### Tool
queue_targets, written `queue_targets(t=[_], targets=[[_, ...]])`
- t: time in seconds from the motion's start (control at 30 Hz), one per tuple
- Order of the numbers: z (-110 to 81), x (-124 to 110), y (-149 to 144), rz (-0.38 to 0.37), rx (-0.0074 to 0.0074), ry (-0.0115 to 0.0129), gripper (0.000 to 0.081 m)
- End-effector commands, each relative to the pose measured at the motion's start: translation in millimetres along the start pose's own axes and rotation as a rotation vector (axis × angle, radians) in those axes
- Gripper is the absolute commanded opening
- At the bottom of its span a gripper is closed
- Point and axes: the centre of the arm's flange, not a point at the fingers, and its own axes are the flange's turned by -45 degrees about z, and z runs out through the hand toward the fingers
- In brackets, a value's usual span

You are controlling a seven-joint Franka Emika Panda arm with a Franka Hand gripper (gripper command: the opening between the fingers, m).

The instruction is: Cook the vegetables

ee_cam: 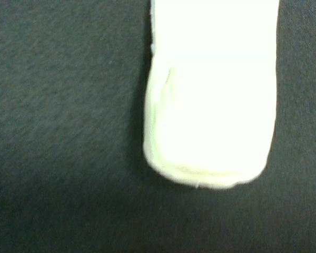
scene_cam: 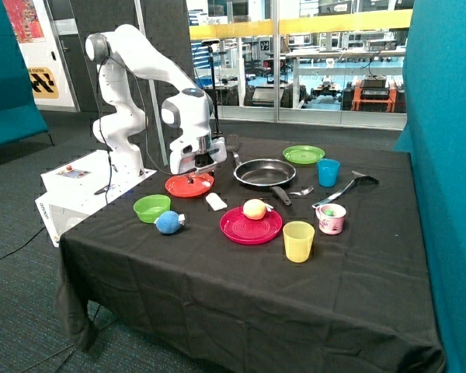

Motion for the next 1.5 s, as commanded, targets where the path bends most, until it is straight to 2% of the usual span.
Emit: queue_targets(t=[0.0,0.57,1.07,1.47], targets=[[21.2,15.0,6.0,-0.014,0.0024,-0.0016,0.0751],[47.9,18.0,2.1,-0.042,0.0024,-0.0015,0.0739],[53.9,38.7,-13.9,-0.069,0.0024,-0.0015,0.0736],[64.8,40.6,-34.0,-0.096,0.0025,-0.0015,0.0734]])
